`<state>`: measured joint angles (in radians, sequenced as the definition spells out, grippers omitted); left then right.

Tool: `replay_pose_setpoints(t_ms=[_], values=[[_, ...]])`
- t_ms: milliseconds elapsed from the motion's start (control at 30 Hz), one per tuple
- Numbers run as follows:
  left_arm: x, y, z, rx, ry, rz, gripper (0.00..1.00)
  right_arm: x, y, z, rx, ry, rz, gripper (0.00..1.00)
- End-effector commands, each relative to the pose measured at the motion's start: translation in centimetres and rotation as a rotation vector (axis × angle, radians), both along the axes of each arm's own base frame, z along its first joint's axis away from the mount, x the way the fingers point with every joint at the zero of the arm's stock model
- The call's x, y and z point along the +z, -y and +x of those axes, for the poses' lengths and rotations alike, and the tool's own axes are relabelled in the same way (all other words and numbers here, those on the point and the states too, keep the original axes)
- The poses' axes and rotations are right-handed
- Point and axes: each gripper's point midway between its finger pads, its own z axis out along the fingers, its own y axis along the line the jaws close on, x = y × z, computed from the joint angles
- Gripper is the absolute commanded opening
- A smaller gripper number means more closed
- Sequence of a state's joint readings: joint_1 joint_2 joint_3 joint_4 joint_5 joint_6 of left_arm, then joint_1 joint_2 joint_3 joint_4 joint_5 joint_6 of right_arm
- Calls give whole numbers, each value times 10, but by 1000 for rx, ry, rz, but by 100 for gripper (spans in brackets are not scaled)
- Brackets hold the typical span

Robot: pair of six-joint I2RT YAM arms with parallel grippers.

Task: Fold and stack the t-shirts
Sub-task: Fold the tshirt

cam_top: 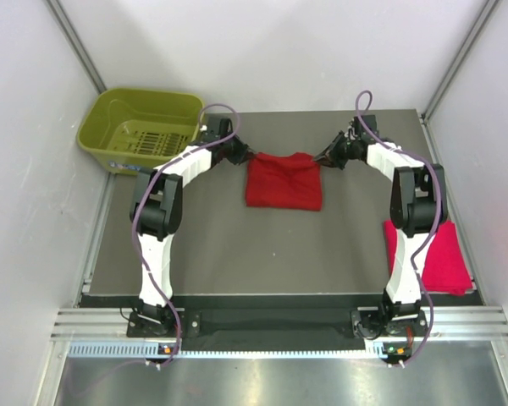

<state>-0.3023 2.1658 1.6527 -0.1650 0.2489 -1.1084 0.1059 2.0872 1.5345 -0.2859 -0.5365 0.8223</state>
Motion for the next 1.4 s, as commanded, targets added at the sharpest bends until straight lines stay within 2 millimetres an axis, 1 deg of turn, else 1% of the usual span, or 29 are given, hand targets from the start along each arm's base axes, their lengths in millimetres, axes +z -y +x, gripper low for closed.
replay_pose_setpoints(t_ms=[0, 133, 267, 367, 400, 533, 567, 633, 667, 700, 733, 767, 800, 867, 900, 933, 967, 1000, 1033, 1067, 1100, 1133, 1167, 1200, 1233, 1267, 1300, 1333, 1367], values=[[20, -6, 19, 29, 67, -17, 0, 24, -1, 22, -9, 78, 48, 3], [20, -9, 23, 40, 75, 0, 0, 22, 1, 26, -21, 71, 45, 4], [9, -7, 26, 27, 49, -5, 0, 15, 2, 28, -33, 57, 43, 5], [9, -7, 30, 32, 63, 3, 0, 10, 5, 29, -40, 44, 44, 7], [8, -8, 30, 31, 63, 6, 0, 12, 5, 32, -44, 51, 44, 8], [4, -12, 36, 42, 56, 26, 0, 7, 11, 39, -59, 47, 37, 10], [-2, -12, 37, 43, 46, 32, 1, -1, 12, 41, -61, 33, 34, 11], [-1, -13, 41, 49, 57, 40, 4, -1, 16, 47, -70, 29, 34, 11], [-2, -14, 43, 50, 65, 48, 7, -6, 17, 49, -75, 17, 33, 14], [-2, -16, 44, 53, 68, 60, 8, -1, 17, 55, -75, 34, 39, 17], [2, -18, 47, 54, 84, 79, 9, -1, 20, 59, -78, 35, 43, 20], [4, -19, 48, 54, 85, 89, 10, -6, 22, 62, -76, 27, 37, 23], [9, -21, 50, 59, 98, 98, 12, 2, 23, 68, -71, 39, 39, 25], [21, -23, 52, 57, 123, 115, 15, 2, 33, 74, -68, 44, 22, 27], [24, -24, 51, 53, 123, 125, 15, 9, 37, 76, -65, 50, 11, 31], [34, -25, 52, 44, 144, 141, 17, 12, 45, 79, -67, 58, 3, 33], [45, -25, 51, 43, 165, 149, 18, 16, 48, 77, -49, 74, -16, 34], [49, -25, 49, 41, 167, 158, 20, 19, 48, 74, -41, 67, -32, 36], [52, -27, 46, 34, 174, 168, 22, 22, 70, 75, -69, 72, -42, 38], [64, -27, 42, 35, 192, 173, 24, 30, 73, 73, -52, 100, -61, 40], [69, -27, 39, 29, 200, 180, 24, 28, 73, 67, -39, 89, -72, 43], [68, -28, 34, 16, 200, 202, 25, 30, 68, 62, -14, 98, -74, 43], [82, -25, 27, 8, 223, 207, 26, 41, 65, 57, 19, 136, -87, 44], [81, -26, 22, 1, 221, 222, 26, 35, 59, 47, 45, 127, -87, 45], [83, -25, 16, -12, 225, 240, 26, 36, 58, 41, 60, 137, -93, 45], [96, -20, 9, -24, 249, 236, 26, 55, 39, 36, 105, 210, -99, 45], [91, -18, 1, -37, 237, 243, 26, 42, 34, 21, 122, 185, -92, 45], [100, -10, -6, -61, 265, 247, 26, 55, 24, 13, 137, 221, -86, 45], [100, -5, -11, -76, 271, 255, 26, 55, 19, 9, 145, 234, -78, 45]])
